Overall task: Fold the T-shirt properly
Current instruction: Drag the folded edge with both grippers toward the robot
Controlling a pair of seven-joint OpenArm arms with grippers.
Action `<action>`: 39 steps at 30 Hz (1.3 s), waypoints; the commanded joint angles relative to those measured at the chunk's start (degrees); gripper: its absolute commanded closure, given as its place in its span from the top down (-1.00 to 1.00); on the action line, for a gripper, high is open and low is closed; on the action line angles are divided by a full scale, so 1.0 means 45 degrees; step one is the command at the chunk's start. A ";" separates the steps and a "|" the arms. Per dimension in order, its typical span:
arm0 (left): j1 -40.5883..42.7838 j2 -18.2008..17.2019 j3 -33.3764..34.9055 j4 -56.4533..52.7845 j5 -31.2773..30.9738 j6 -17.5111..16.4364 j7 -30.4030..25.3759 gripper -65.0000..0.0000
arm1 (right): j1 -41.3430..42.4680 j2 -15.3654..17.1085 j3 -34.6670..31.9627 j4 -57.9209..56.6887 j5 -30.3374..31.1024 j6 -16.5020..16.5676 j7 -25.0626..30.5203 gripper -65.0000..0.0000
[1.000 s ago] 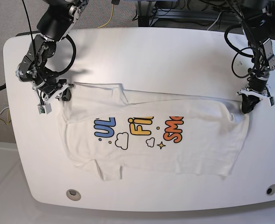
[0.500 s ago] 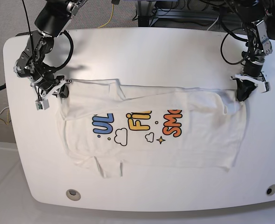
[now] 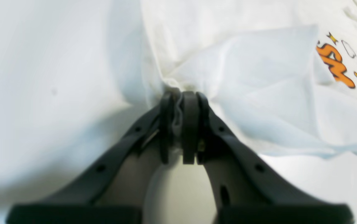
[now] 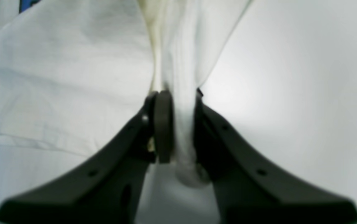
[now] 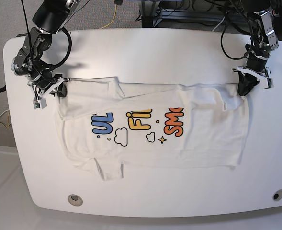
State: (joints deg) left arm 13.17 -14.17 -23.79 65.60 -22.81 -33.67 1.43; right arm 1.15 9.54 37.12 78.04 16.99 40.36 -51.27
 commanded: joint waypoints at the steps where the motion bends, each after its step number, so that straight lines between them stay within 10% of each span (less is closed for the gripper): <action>1: 0.0463 -0.0025 0.0061 0.0064 0.0897 0.0225 0.1469 -0.85 | -0.0206 0.0156 0.0024 0.0055 -0.0465 -0.0080 -0.0710 -0.71; 39: 0.2593 0.0073 -0.1521 0.1158 0.0956 0.0166 0.2661 -0.85 | -0.2316 0.0273 0.1059 0.0602 -0.0504 -0.0080 0.0052 -0.71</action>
State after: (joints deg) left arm 22.87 -14.15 -30.92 71.77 -24.12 -35.03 6.00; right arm -7.62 10.20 41.23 80.29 19.92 41.50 -45.36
